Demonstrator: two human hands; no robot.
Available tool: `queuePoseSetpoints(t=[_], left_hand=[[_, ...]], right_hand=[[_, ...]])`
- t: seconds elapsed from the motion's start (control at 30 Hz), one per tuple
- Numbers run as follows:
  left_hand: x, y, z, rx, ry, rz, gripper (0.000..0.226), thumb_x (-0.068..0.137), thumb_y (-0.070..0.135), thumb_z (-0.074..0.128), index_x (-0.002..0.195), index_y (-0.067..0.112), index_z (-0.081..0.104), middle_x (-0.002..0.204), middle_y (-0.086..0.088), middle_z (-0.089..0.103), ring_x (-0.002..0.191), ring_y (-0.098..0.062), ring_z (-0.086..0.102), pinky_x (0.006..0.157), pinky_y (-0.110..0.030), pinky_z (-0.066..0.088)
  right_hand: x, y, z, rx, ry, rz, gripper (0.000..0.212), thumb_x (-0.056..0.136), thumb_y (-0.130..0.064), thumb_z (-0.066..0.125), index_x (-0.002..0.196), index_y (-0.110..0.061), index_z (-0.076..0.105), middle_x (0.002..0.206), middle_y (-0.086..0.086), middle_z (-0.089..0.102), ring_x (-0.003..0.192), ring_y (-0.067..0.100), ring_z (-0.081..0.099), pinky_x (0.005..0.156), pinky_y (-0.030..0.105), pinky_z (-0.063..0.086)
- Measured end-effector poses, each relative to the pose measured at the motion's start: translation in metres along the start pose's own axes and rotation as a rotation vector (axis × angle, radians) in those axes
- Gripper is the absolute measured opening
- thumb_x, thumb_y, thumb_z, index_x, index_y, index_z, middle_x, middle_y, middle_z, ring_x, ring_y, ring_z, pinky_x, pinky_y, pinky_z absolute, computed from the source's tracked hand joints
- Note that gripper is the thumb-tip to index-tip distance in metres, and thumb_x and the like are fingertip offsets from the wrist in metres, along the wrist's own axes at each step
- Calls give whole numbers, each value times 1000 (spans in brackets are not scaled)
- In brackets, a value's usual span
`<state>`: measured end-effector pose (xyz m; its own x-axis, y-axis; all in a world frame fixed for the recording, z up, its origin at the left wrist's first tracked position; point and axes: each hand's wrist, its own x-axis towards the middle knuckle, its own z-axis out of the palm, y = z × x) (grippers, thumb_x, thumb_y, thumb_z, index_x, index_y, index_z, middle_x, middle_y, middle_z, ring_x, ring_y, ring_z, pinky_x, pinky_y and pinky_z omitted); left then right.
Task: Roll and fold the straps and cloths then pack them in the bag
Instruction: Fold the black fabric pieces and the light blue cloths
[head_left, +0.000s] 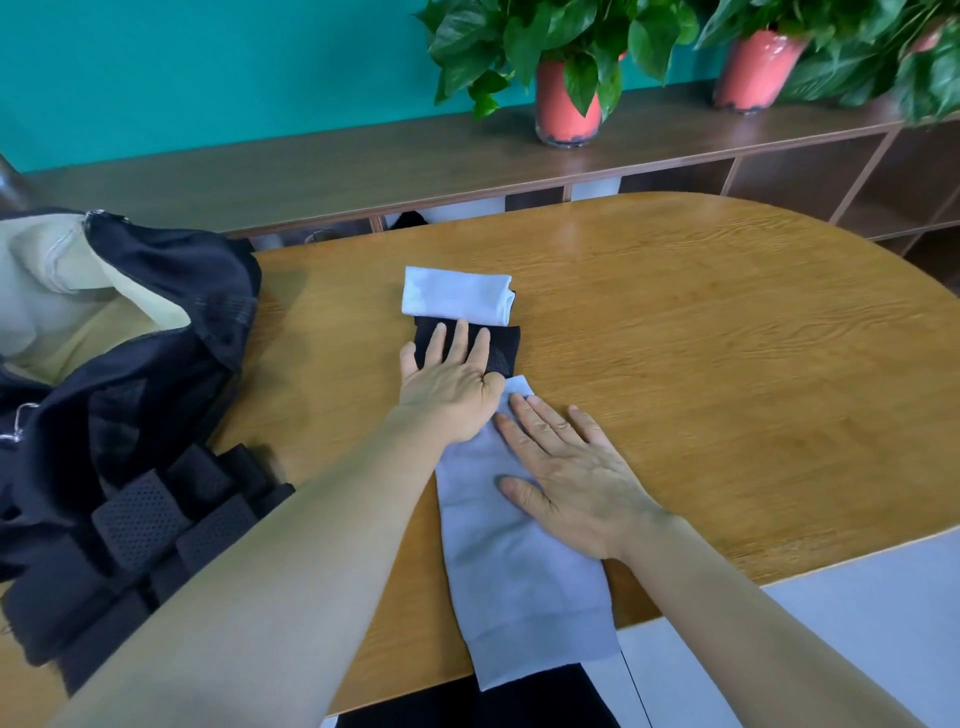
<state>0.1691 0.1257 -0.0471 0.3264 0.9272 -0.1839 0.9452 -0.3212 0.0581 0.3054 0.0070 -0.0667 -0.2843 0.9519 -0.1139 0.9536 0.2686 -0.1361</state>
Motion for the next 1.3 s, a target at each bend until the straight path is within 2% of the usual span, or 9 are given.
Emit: queuePoseSetpoints(t=[0.13, 0.27, 0.5, 0.63, 0.67, 0.83, 1.1, 1.2, 1.3], left_hand=[[-18, -12, -8, -33, 80, 11, 61, 97, 31, 16, 153, 27, -7, 159, 4, -16, 146, -13, -15, 115, -48, -9], [-63, -22, -2, -5, 159, 20, 59, 100, 34, 14, 152, 20, -10, 158, 2, -19, 145, -11, -19, 117, -43, -12], [-123, -19, 30, -37, 66, 39, 70, 95, 57, -1, 151, 17, -12, 158, 5, -20, 142, -6, -24, 114, -39, -20], [-134, -19, 37, -18, 80, 99, 90, 77, 70, -18, 151, 19, -11, 159, 5, -17, 143, -5, -21, 114, -40, -21], [-136, -18, 40, -2, 87, 114, 95, 73, 71, -21, 151, 19, -9, 159, 4, -15, 144, -6, -19, 114, -40, -21], [-136, -23, 46, 50, 128, 137, 101, 71, 75, -20, 153, 18, -4, 161, 1, -8, 146, -9, -15, 113, -42, -23], [-133, -27, 42, 74, 140, 119, 99, 72, 68, -25, 152, 15, -4, 160, 0, -10, 145, -10, -17, 114, -43, -21], [-151, -25, 40, 13, 183, 96, 91, 74, 58, -26, 151, 14, -8, 159, 1, -16, 144, -8, -21, 114, -42, -21], [-182, -12, 50, -4, 159, 140, 87, 75, 52, -26, 151, 15, -9, 159, 2, -16, 143, -6, -21, 112, -40, -23]], right_hand=[[0, 0, -1, 6, -11, 12, 73, 84, -63, -8, 147, -30, -17, 154, -10, -26, 139, 4, -28, 117, 38, -14], [1, -7, 0, 0, -8, 9, 80, 80, -65, -11, 150, -27, -13, 156, -7, -22, 140, 5, -25, 116, 39, -14], [3, -30, -3, -18, 1, 17, 66, 95, -56, 3, 150, -23, -11, 157, -3, -20, 142, 8, -23, 117, 41, -12], [-12, -40, 3, -57, 7, 3, 81, 78, -56, -18, 150, -21, -11, 157, -2, -20, 141, 9, -24, 116, 40, -15], [-13, -40, 6, -61, -3, 12, 82, 77, -56, -19, 150, -21, -12, 157, -2, -21, 142, 9, -24, 116, 41, -15], [-11, -33, 9, -67, -7, 40, 75, 85, -60, -11, 150, -23, -13, 157, -4, -21, 142, 9, -22, 117, 41, -12], [-17, -36, 1, -3, -14, 57, 62, 99, -51, 8, 150, -21, -11, 157, -3, -19, 142, 7, -22, 117, 40, -13], [-38, -44, -1, 58, 63, 75, 76, 87, -60, -8, 151, -18, -9, 157, -4, -20, 142, 5, -23, 116, 37, -16], [-61, -65, 7, 28, 56, 75, 86, 75, -60, -22, 149, -17, -13, 155, -3, -23, 141, 6, -23, 116, 37, -16]])
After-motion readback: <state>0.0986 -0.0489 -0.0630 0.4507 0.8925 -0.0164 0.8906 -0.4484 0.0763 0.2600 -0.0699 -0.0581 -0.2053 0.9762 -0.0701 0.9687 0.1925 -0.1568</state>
